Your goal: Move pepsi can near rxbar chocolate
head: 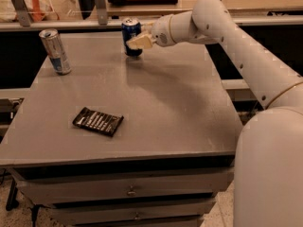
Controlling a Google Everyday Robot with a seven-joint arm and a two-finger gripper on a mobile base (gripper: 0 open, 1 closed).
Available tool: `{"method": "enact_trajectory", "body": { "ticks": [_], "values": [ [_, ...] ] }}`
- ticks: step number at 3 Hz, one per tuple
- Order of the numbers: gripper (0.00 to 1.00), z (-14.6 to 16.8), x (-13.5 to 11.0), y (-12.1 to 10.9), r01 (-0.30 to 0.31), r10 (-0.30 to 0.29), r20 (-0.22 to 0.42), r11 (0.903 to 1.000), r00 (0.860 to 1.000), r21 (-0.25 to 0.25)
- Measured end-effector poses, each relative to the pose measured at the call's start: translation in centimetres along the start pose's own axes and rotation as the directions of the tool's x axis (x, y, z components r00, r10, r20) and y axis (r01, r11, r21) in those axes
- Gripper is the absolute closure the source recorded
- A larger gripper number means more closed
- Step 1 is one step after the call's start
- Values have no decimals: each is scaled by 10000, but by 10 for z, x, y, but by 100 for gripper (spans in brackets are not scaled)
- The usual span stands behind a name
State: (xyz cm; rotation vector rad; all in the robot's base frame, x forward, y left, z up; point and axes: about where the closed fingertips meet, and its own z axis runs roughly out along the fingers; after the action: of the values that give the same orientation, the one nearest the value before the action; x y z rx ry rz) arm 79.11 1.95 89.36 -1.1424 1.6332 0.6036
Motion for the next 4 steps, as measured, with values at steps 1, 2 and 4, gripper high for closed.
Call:
{"method": "enact_trajectory", "body": {
  "ticks": [1, 2, 4],
  "values": [
    [100, -21, -13, -2, 246, -251, -131, 9991, 9996, -359],
    [100, -41, -21, 24, 391, -449, -376, 9889, 9983, -1430],
    [100, -40, -25, 43, 406, -510, -531, 9824, 9973, -1822]
  ]
}}
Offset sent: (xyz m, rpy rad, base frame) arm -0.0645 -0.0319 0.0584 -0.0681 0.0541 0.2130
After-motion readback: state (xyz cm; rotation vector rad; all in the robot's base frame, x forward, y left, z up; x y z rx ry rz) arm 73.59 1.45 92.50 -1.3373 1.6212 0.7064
